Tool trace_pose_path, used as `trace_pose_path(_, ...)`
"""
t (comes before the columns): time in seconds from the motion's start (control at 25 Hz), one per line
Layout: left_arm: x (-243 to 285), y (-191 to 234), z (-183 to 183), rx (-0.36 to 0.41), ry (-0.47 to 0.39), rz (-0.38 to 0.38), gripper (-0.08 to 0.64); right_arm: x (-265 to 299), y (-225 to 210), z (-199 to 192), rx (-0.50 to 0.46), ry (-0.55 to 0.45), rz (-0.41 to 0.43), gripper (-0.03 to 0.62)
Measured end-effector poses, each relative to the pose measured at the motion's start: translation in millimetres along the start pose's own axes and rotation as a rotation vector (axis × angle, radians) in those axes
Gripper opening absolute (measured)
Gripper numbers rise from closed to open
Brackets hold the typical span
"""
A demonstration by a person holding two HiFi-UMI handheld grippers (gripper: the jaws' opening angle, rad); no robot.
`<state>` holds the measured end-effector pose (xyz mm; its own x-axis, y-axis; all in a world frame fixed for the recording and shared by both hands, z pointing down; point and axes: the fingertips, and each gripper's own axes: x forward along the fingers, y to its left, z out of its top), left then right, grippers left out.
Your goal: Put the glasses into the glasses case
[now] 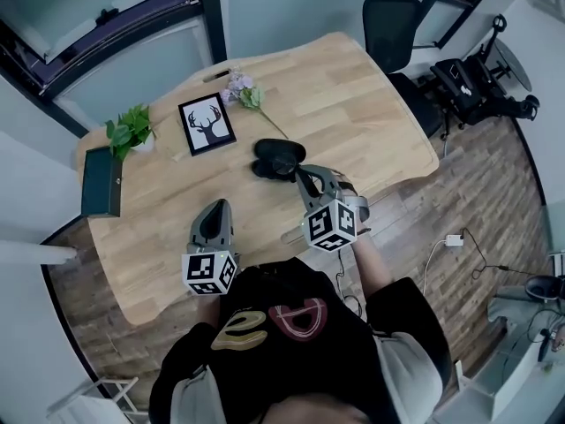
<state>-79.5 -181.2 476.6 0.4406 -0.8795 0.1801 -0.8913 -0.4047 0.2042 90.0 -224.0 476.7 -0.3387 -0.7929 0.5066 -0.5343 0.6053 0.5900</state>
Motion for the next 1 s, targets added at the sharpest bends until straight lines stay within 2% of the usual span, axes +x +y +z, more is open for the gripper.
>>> trace_pose_path(0.52, -2.7, 9.9, -4.6, -0.017, -0.010, 0.093, 0.018, 35.4, -2.1, 3.7, -0.081, -0.026, 0.071, 0.012)
trace_pose_path(1.0, 4.0, 21.0, -6.1, -0.024, -0.001, 0.135, 0.018, 68.1, -5.3, -12.4, -0.089, -0.001, 0.124, 0.012)
